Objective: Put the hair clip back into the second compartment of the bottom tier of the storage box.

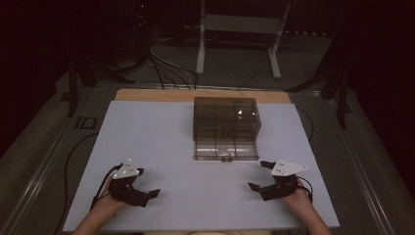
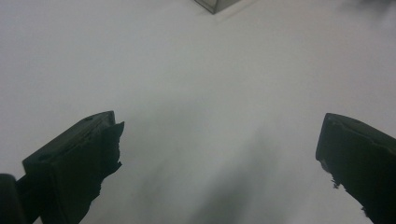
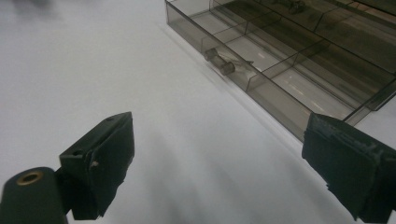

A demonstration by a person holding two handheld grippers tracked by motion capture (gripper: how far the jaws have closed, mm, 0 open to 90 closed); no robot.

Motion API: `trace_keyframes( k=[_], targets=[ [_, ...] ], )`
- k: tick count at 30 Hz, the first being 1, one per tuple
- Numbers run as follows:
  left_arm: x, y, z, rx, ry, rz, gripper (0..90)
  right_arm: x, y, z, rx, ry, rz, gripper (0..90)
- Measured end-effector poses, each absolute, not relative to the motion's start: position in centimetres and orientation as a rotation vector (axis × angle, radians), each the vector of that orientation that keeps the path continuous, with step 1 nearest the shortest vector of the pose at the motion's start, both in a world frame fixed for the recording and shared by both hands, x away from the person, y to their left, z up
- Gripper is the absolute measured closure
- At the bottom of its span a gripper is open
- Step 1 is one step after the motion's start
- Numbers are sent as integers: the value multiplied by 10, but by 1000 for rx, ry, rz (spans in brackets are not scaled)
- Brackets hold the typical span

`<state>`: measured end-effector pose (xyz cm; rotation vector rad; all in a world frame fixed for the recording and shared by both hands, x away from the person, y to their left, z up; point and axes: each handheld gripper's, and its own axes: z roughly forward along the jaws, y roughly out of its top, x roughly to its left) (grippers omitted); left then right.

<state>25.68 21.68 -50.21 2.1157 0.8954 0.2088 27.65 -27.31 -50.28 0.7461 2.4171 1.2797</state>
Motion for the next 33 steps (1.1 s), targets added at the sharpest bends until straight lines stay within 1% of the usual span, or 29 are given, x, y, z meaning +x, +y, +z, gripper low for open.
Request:
trace_keyframes(
  k=[17, 33],
  targets=[
    [254, 216, -503, 2105, 879, 233, 0, 277, -275, -504, 739, 2419, 1266, 98],
    [254, 218, -502, 2083, 883, 226, 0, 276, -273, -503, 734, 2428, 1262, 98]
  ],
)
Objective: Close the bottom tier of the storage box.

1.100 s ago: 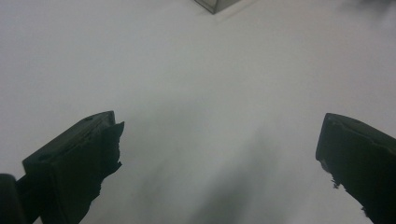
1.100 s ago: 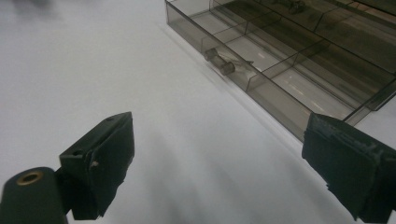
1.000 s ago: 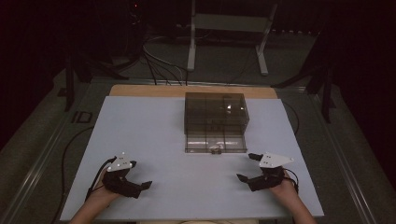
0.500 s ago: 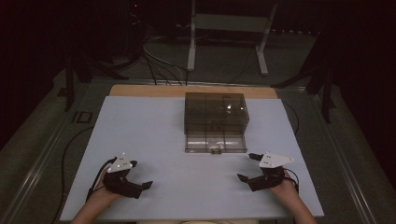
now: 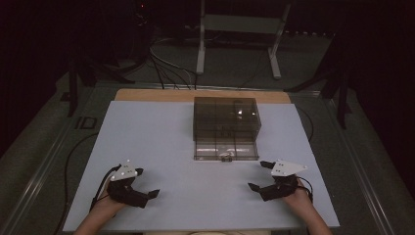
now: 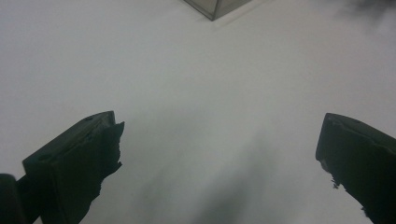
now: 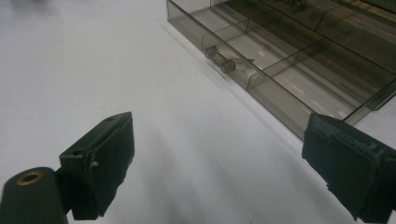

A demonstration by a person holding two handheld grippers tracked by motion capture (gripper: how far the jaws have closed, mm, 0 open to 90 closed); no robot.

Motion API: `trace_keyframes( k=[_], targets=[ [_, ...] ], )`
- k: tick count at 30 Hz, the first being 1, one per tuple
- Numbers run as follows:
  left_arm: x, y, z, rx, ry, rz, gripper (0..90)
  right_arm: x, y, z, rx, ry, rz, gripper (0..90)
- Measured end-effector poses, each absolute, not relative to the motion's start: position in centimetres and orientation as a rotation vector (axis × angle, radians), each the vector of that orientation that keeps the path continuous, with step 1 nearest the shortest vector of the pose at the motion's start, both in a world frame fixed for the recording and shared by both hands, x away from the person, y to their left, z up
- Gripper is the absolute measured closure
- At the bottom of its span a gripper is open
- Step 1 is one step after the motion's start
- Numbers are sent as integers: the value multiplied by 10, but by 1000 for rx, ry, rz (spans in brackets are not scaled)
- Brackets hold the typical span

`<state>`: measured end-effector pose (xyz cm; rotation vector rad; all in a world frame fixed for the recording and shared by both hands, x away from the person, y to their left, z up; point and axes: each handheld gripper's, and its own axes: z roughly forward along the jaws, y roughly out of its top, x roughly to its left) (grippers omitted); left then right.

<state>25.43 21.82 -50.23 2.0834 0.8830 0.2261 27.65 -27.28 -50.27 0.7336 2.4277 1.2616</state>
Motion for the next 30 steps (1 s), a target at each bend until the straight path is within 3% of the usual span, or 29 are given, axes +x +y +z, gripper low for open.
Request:
trace_keyframes(
  k=[16, 18, 30],
  targets=[
    [253, 215, -501, 2086, 875, 226, 0, 274, -267, -493, 734, 2453, 1244, 99],
    [253, 216, -501, 2085, 873, 225, 0, 273, -265, -489, 748, 2458, 1258, 141],
    [253, 215, -501, 2092, 870, 229, 0, 272, -260, -475, 736, 2435, 1266, 100]
  ],
)
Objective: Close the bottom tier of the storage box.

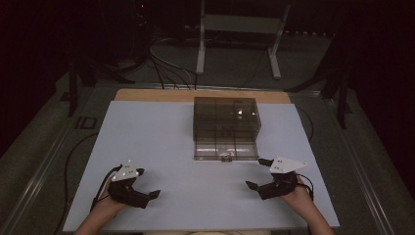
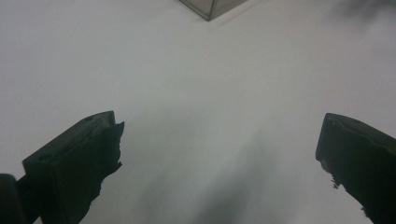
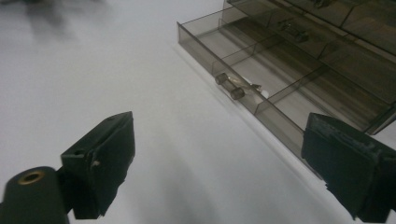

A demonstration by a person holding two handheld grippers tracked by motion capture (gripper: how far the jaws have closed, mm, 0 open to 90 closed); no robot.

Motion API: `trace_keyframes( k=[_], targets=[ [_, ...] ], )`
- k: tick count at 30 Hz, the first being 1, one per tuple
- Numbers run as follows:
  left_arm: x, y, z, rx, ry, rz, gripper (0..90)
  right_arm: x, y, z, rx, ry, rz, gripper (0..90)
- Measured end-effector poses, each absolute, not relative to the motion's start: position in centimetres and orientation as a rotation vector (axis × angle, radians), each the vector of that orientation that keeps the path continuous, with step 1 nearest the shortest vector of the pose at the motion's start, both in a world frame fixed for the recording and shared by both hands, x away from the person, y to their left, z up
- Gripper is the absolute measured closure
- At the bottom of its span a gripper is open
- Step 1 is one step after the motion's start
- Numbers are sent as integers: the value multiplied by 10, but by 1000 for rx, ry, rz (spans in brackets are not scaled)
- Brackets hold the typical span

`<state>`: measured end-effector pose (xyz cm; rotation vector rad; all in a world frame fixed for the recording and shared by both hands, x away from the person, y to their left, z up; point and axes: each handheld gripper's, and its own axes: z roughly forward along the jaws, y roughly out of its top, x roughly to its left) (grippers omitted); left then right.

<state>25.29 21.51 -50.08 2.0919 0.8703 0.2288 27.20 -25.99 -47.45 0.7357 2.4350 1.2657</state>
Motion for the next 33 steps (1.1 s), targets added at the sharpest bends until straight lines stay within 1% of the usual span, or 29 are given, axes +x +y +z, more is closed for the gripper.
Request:
trace_keyframes(
  k=[17, 33],
  targets=[
    [252, 215, -499, 2087, 860, 231, 0, 279, -259, -446, 839, 2325, 1259, 90],
    [252, 215, -499, 2087, 859, 235, 0, 294, -253, -434, 969, 2159, 1201, 90]
  ],
)
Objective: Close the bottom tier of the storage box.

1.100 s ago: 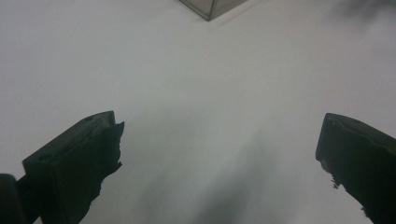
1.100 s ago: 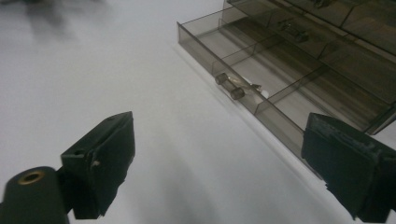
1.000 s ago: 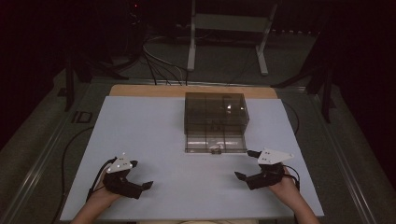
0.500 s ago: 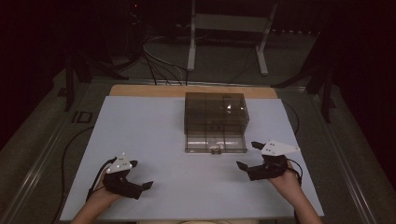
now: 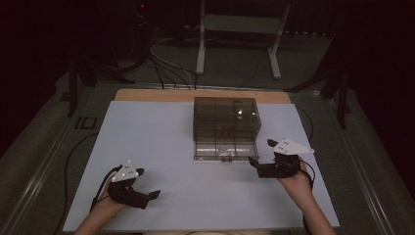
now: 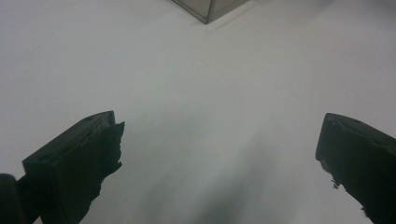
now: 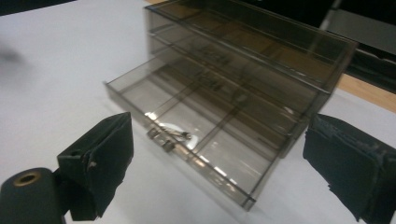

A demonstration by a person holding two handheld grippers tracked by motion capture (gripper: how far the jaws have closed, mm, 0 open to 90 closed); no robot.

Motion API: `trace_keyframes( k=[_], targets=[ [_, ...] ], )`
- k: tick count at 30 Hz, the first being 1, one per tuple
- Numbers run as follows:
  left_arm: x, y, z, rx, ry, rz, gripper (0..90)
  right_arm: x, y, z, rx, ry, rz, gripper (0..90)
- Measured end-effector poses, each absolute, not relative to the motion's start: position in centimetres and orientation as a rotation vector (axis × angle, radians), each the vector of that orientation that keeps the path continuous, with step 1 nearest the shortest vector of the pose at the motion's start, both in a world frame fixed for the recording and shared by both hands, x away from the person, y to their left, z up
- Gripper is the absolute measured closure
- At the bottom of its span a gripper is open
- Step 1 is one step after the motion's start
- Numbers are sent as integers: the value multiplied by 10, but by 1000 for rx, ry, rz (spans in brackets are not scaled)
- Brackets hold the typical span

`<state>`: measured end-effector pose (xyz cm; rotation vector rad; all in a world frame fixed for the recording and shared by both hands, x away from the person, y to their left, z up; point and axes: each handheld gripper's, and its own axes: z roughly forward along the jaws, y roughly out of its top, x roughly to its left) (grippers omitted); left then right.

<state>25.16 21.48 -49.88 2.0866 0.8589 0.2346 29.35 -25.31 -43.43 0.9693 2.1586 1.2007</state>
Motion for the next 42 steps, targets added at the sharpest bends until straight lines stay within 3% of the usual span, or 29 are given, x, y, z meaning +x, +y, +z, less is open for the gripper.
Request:
trace_keyframes(
  k=[14, 16, 26, 39, 42],
  targets=[
    [252, 215, -499, 2092, 857, 237, 0, 301, -246, -445, 1073, 2136, 1152, 95],
    [252, 215, -500, 2091, 855, 230, 0, 301, -245, -448, 1077, 2138, 1144, 146],
    [252, 215, -500, 2093, 852, 233, 0, 298, -239, -464, 1112, 2172, 1111, 191],
    [252, 216, -500, 2089, 858, 240, 0, 298, -234, -482, 1188, 2228, 1056, 351],
    [252, 216, -500, 2088, 857, 242, 0, 297, -234, -485, 1192, 2243, 1027, 428]
  ],
)
